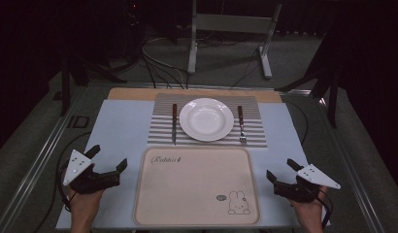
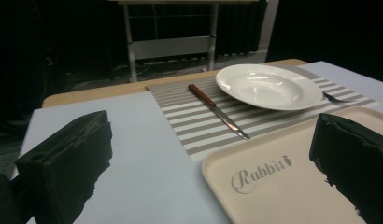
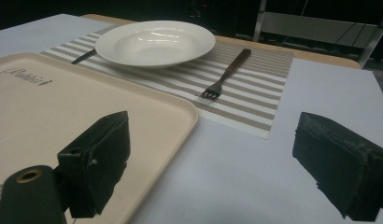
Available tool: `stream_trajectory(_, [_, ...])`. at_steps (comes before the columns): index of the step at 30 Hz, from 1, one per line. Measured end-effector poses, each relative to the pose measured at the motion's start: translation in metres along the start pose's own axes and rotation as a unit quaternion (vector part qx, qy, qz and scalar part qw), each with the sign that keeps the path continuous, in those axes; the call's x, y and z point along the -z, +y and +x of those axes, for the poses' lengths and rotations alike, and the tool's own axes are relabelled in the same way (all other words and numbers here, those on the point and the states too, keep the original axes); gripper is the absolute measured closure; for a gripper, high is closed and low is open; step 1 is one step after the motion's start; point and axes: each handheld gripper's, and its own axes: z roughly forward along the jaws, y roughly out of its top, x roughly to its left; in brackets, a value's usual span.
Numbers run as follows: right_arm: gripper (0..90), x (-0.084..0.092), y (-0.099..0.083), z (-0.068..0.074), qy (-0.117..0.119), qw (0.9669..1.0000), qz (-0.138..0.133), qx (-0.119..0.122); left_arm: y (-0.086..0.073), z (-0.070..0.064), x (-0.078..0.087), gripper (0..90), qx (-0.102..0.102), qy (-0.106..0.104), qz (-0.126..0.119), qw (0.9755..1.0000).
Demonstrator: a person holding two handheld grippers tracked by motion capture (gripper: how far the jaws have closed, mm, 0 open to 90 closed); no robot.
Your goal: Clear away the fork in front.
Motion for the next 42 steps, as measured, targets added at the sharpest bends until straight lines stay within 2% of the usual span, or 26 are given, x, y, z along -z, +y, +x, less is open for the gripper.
stream_trajectory(5, [10.9,0.0,0.0,-0.002,-0.004,1.0,0.002,-0.005,-0.001,0.0,0.001,0.2,0.001,0.003,-0.007,1.0])
stream_trajectory(13, [11.0,0.0,0.0,-0.003,-0.008,0.9999,0.003,-0.011,-0.002,-0.001,-0.002,0.2,0.009,0.006,0.01,0.9999])
stream_trajectory(20, [11.5,0.002,0.003,-0.004,-0.022,0.9995,0.008,-0.022,-0.003,-0.002,-0.002,0.1,0.014,0.012,0.007,0.9998])
stream_trajectory(25, [11.6,0.003,0.01,-0.004,-0.026,0.999,0.012,-0.034,-0.003,-0.003,-0.002,0.2,0.009,0.017,0.009,0.9998])
stream_trajectory(32, [11.5,0.004,0.021,-0.001,-0.021,0.9993,0.018,-0.024,-0.005,-0.005,-0.006,0.2,0.005,0.021,0.017,0.9996])
stream_trajectory(37, [11.5,0.003,0.028,-0.003,-0.019,0.999,0.021,-0.034,-0.006,-0.006,-0.007,0.2,0.002,0.023,0.019,0.9996])
stream_trajectory(42, [11.4,0.0,0.035,-0.006,-0.024,0.9989,0.023,-0.034,-0.007,-0.005,-0.008,0.2,0.005,0.026,0.019,0.9995])
